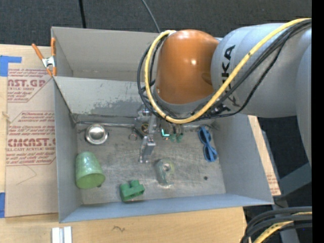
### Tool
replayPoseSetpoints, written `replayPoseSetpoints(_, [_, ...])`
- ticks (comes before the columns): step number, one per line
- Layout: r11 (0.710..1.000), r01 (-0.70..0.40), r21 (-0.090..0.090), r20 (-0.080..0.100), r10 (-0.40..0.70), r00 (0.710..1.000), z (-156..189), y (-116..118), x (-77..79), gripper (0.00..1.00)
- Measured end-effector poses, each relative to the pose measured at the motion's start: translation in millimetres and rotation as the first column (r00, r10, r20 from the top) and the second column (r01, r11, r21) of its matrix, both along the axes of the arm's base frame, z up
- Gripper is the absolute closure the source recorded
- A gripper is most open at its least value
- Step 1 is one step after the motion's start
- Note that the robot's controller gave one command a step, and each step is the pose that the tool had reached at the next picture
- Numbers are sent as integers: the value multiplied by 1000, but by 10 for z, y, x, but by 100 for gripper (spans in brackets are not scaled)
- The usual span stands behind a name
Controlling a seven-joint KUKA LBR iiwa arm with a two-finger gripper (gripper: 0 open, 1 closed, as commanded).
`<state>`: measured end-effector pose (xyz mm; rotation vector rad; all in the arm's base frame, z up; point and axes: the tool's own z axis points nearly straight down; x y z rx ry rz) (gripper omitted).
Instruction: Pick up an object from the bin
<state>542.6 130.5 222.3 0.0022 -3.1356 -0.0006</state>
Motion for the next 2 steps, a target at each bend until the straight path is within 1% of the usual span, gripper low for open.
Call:
replayPoseSetpoints(1, [943, -333, 1, 0, 333, 943, -1145, -19, -388, 0])
replayPoseSetpoints(2, [860, -511, -3, 22, 511, 860, -1489, -190, -535, 0])
